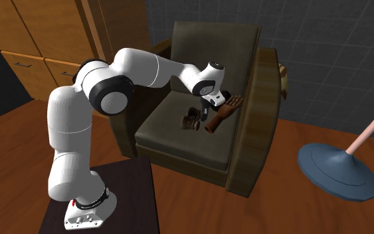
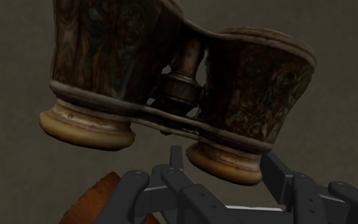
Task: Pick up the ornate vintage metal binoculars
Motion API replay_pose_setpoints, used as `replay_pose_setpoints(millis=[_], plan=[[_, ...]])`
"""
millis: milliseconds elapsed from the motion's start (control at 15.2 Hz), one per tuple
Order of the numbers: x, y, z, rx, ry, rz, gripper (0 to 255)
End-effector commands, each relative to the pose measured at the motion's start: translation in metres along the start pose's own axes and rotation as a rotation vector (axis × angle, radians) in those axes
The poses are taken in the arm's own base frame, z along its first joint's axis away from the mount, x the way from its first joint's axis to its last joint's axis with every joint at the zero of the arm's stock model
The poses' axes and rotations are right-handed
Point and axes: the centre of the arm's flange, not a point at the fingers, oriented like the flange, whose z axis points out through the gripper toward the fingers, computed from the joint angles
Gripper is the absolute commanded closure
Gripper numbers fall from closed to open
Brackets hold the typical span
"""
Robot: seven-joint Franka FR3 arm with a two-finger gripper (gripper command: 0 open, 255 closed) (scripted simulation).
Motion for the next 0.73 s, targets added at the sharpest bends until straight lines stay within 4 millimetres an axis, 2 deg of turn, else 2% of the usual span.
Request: replay_pose_setpoints(millis=[0,528,660], plan=[[-0.002,-0.001,-0.012,0.0,0.0,0.0,255],[-0.007,-0.009,-0.053,0.0,0.0,0.0,255],[-0.007,-0.009,-0.053,0.0,0.0,0.0,255]])
